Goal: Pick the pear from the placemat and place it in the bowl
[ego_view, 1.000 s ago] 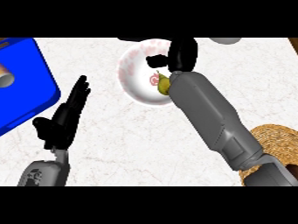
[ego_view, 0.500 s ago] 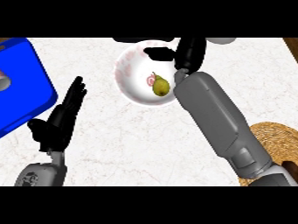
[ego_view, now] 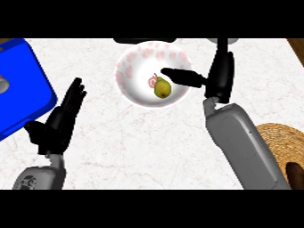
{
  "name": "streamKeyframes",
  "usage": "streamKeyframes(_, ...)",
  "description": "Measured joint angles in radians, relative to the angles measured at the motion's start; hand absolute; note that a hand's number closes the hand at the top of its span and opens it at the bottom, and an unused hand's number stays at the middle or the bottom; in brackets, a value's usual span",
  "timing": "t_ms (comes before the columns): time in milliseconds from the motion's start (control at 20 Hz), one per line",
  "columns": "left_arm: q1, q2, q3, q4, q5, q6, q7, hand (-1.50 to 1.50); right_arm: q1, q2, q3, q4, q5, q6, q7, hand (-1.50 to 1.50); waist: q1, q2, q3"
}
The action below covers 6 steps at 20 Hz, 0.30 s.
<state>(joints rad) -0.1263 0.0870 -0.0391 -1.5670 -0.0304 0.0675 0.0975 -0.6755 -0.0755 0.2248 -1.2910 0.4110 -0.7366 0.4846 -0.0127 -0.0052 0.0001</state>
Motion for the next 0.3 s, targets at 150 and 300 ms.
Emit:
streamKeyframes(150, 0.017, -0.022, -0.023, -0.008, -0.021, 0.014, -0.006, 0.0, 0.097, -0.004, 0.028, -0.12, 0.0, 0.036, -0.001, -1.5, 0.003, 0.001, 0.0)
streamKeyframes(300, 0.001, -0.019, -0.012, 0.0, -0.02, 0.008, -0.002, 0.0, 0.184, -0.001, 0.051, -0.204, 0.023, 0.059, 0.0, -1.5, 0.006, 0.003, 0.0)
